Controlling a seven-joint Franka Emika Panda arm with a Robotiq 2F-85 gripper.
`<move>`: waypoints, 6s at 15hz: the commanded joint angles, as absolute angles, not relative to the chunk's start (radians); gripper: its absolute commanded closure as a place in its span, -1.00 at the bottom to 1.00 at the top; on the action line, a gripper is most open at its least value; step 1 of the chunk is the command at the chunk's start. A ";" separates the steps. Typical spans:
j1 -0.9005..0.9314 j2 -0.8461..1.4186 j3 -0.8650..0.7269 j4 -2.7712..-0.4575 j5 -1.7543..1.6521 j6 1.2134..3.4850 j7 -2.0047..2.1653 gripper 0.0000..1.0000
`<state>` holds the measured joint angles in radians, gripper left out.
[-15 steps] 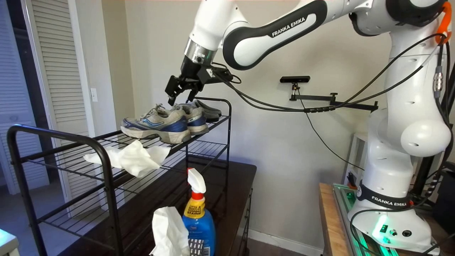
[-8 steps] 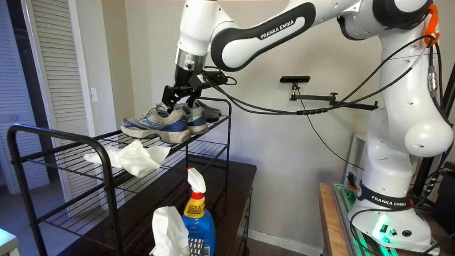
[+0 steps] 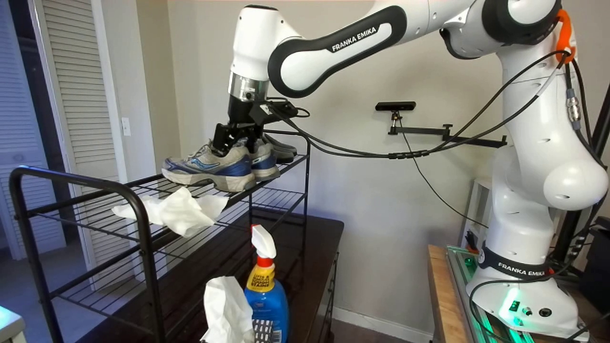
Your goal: Move the snickers to face the left
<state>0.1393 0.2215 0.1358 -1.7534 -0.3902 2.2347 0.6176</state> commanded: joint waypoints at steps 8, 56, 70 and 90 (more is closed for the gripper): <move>0.180 0.242 0.096 -1.706 -0.344 2.189 0.536 0.35; 0.029 0.296 0.120 -1.411 0.060 2.205 -0.874 0.90; -0.078 0.434 0.151 -1.274 0.220 1.892 -1.664 0.90; -0.017 0.483 0.118 -1.168 0.099 2.054 -1.301 -1.00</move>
<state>-0.0087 0.4786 0.1070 -1.2290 0.0576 2.0472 -1.3252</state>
